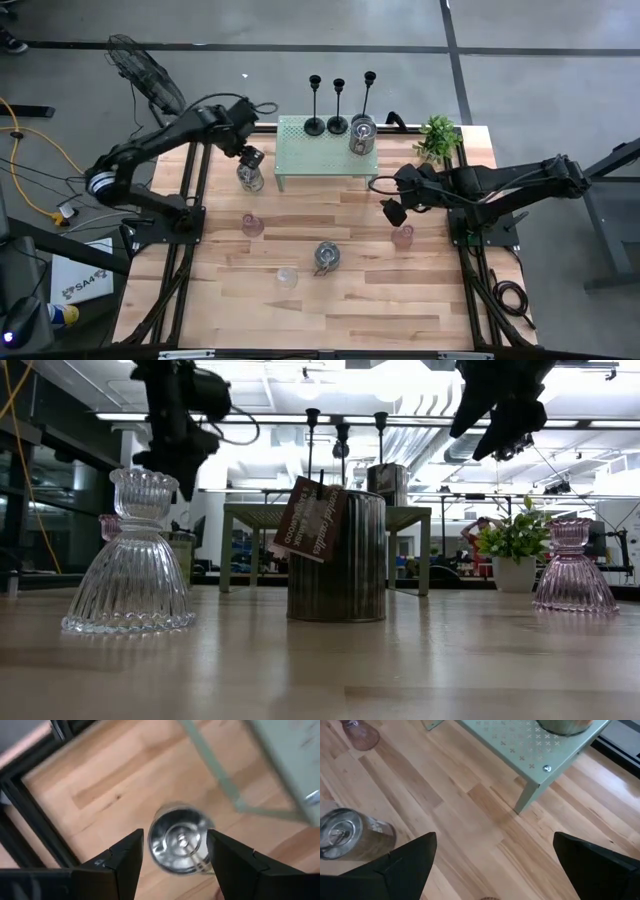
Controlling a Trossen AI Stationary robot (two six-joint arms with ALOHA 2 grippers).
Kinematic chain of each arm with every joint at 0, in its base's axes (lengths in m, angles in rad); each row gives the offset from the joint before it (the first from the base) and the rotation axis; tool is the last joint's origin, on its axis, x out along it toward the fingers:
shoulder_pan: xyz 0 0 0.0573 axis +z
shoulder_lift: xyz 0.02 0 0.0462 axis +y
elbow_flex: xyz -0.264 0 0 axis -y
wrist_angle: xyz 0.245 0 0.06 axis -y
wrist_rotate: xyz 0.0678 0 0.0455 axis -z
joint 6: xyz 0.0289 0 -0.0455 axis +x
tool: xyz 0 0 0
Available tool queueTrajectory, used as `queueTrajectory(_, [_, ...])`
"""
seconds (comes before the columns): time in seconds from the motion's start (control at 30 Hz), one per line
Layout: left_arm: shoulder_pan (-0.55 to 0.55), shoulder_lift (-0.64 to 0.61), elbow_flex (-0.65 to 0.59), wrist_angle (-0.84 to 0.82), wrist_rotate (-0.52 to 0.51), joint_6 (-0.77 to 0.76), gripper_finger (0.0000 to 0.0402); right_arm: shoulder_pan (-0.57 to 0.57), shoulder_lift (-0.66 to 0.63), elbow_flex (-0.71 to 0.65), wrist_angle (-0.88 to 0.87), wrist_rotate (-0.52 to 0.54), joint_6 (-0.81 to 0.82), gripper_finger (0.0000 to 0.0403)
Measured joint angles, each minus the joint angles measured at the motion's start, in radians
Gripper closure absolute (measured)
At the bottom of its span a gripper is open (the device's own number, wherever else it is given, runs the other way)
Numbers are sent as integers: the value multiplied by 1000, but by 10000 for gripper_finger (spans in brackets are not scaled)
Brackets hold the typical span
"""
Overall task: Pick & Place candle stick holders
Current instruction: Put the top silver scented candle on the shelf aligned with the silver scented candle
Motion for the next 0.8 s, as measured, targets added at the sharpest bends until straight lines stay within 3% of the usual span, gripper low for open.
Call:
queueTrajectory(0.2, [0, 92, 0, -18, -49, 65, 190, 0, 0, 0, 7, 0, 0, 11])
queueTrajectory(0.8, [28, 219, 0, 23, -58, 249, 190, 0, 0, 0, 15, -26, -3, 11])
